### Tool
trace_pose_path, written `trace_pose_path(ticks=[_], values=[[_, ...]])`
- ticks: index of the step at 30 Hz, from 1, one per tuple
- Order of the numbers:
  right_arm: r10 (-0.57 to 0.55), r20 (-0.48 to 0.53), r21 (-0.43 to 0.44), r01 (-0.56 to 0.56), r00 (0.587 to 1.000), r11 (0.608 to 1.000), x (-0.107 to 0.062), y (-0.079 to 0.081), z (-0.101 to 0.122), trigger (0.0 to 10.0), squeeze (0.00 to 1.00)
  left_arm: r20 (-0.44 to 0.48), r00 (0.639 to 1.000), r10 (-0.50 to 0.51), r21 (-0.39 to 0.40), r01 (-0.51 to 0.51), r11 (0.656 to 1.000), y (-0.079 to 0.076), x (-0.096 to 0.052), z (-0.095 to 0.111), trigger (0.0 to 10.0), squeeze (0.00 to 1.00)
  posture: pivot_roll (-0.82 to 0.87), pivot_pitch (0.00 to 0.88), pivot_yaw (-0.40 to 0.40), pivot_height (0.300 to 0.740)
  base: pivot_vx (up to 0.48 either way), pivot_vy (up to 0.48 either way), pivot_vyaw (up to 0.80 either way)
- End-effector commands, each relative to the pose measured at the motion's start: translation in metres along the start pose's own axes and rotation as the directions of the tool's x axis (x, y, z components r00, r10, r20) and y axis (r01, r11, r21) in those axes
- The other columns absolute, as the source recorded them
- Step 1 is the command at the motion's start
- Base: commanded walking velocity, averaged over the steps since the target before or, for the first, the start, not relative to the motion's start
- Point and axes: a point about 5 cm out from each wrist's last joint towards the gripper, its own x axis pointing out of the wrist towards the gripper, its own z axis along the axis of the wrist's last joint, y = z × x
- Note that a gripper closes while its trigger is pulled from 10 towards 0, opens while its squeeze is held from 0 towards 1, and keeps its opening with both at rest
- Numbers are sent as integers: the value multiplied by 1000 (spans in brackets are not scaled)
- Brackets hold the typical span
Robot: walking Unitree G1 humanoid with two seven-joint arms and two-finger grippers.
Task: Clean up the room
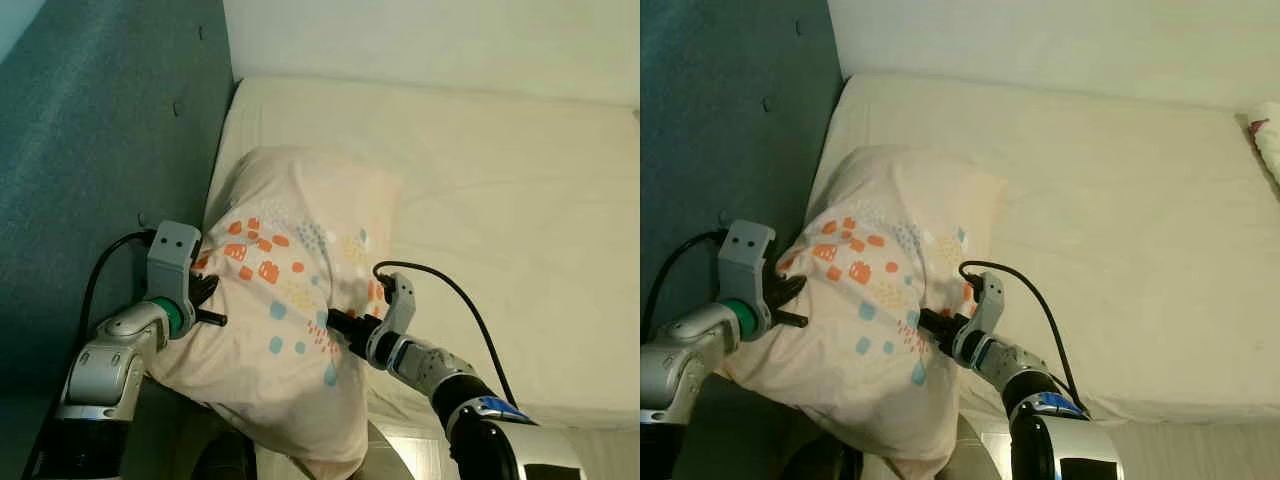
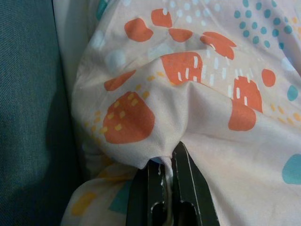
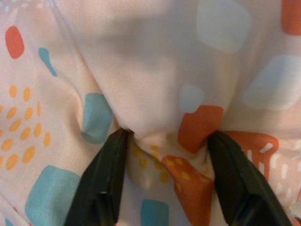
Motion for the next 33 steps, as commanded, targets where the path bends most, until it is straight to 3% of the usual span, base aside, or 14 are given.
trace_pose_path(ticks=[1, 11, 27, 30, 32, 33], values=[[3, -31, 27, -3, 1000, 1000, -1, -4, -12, 0, 0, 4, 1000, 22, -15, -21, 1000, 4, -4, -1, 10000, 0, 71, 228, 6, 740, 0, 0, 0], [-2, -16, 46, 3, 1000, 999, -3, -9, -16, 0, 0, 4, 1000, 11, -14, -11, 1000, 2, -2, 0, 10000, 0, 60, 228, 12, 740, 0, 0, 0], [-4, 83, 22, 3, 997, 1000, -5, -9, 1, 0, 0, 7, 1000, 3, -16, -3, 1000, -1, 0, 1, 10000, 0, 47, 228, 15, 740, 0, 0, 0], [-3, 103, -16, 5, 995, 1000, -6, -10, 5, 0, 0, 9, 1000, 1, -16, -1, 1000, -2, 0, 2, 10000, 0, 44, 229, 14, 740, 0, 0, 0], [22, 114, -147, -5, 993, 989, -6, -7, 11, 0, 0, 11, 1000, 1, -17, -1, 1000, -2, 1, 3, 10000, 0, 44, 230, 13, 740, 0, 0, 0], [29, 156, -259, 13, 987, 966, -7, -3, 21, 0, 0, 12, 1000, 2, -18, -1, 1000, -2, 1, 3, 10000, 0, 42, 230, 12, 740, 0, 0, 0]])
